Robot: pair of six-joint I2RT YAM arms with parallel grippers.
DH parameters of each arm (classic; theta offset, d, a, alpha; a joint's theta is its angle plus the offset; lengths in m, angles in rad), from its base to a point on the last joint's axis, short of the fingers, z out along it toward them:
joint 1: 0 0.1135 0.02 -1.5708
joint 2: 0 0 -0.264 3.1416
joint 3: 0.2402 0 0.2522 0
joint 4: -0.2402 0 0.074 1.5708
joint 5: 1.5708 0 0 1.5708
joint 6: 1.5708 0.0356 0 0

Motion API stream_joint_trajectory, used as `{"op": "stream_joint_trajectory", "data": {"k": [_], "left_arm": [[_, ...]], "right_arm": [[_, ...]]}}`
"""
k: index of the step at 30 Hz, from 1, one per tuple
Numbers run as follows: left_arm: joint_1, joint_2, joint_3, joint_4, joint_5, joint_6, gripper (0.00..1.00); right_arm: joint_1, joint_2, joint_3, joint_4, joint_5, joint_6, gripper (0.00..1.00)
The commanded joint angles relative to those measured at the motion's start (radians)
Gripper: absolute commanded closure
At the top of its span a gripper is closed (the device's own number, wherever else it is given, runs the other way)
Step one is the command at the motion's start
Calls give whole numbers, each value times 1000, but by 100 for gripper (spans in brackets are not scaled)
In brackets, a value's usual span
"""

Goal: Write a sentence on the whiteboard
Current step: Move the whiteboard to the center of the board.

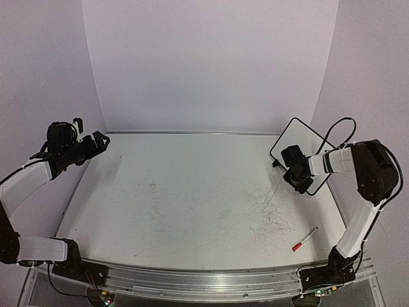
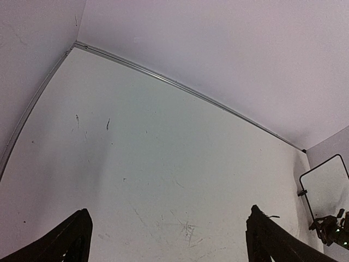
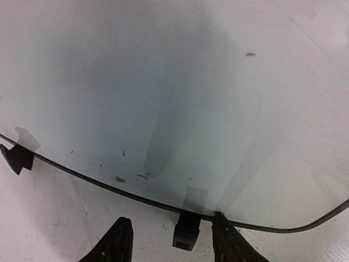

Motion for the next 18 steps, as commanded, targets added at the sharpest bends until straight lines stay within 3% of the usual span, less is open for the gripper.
{"op": "stream_joint_trajectory", "data": {"k": [1,12,18], "left_arm": [[0,-34,57,-12,20,18,1],[0,-46,53,-20,27,17,1],[0,-52,52,-23,29,18,1]], "right_arm": [[14,16,43,-14,50,-13,51],[35,35,40,-15,55,4,57],[34,32,42,-15,69,14,52]]}}
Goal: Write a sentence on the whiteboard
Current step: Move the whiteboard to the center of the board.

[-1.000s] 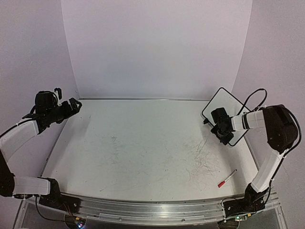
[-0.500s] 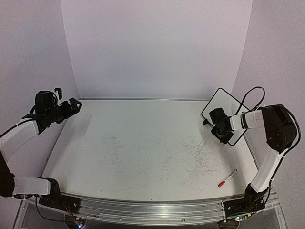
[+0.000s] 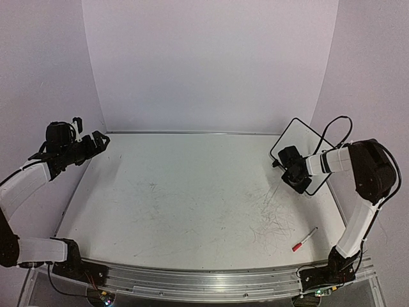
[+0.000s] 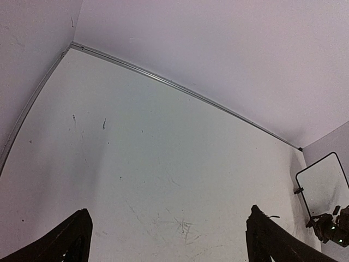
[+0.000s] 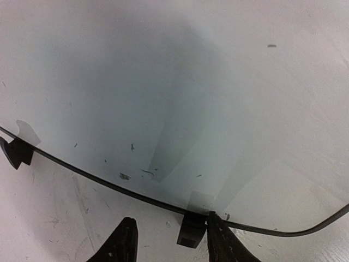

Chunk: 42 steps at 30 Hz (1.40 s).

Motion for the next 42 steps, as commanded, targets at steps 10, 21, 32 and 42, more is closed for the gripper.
{"op": "stream_joint_trajectory", "data": {"k": [10,21,32,42], "left_arm": [[0,-41,48,-25,4,32,0],[0,-43,47,-32,3,35,1],[0,-40,24,-33,24,29,1],[-1,-29,-9,-33,127,28,1]], "right_arm": [[11,31,37,4,-1,8,70],[41,19,-8,30,-12,-8,89],[98,-70,-89,97,-5,-96,98],[250,-127,-160,176,4,-185,100]]}}
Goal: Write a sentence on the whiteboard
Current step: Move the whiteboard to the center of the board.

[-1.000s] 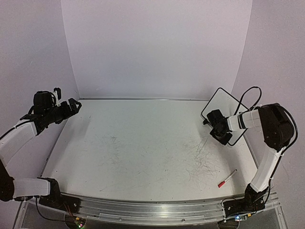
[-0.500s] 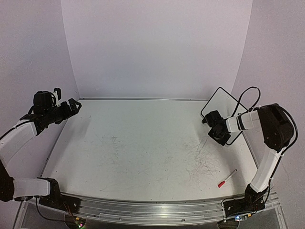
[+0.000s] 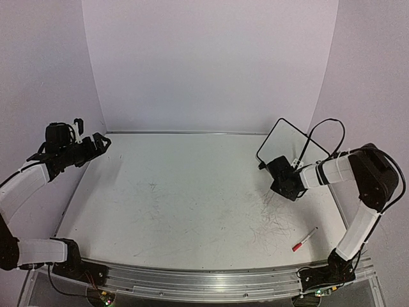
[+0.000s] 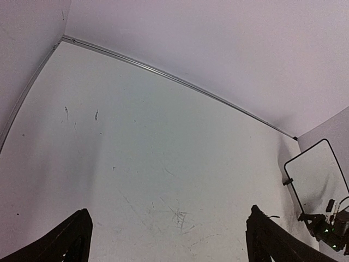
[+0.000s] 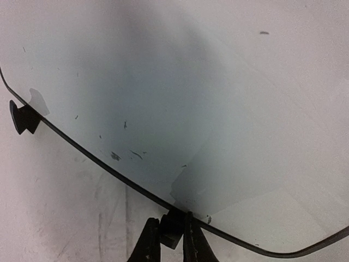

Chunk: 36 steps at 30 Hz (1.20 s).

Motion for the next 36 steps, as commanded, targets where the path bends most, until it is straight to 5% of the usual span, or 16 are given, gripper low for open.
{"op": "stream_joint_trajectory", "data": {"k": [1,9,26,36], "left_arm": [[-2,-6,-13,6,105,10,0],[-72,17,-46,6,222,-7,5],[-798,293,-20,249,-42,-185,19],[-980,566,86,363,-223,-152,26]], "right_arm": [[100,-71,-41,72,-26,-118,100],[224,-161,-166,236,-131,-199,100],[306,-303,-420,456,-236,-250,99],[313,-467,-387,226,-149,-142,50]]}}
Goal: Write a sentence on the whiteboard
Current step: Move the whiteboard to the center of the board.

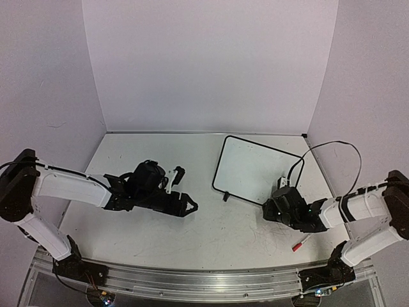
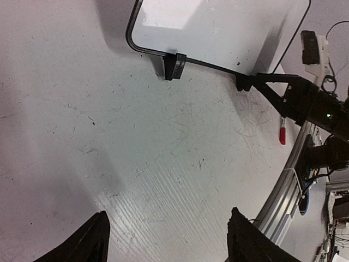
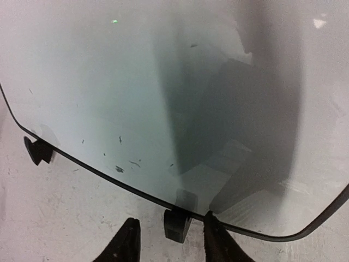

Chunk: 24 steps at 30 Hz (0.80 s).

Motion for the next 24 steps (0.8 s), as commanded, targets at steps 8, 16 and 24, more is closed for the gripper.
{"op": "stream_joint_trajectory", "data": {"k": [8,16,24], "left_arm": [[-105,333,286,98,-207,18,24],[-110,553,519,92,-221,81,28],[-110,656,636,40,-291,103,38]], "right_arm": [[14,-334,79,-297,1,-5,37],[13,-587,156,-387,16,-136,30],[13,-621,263,-407,17,-254,28]]}}
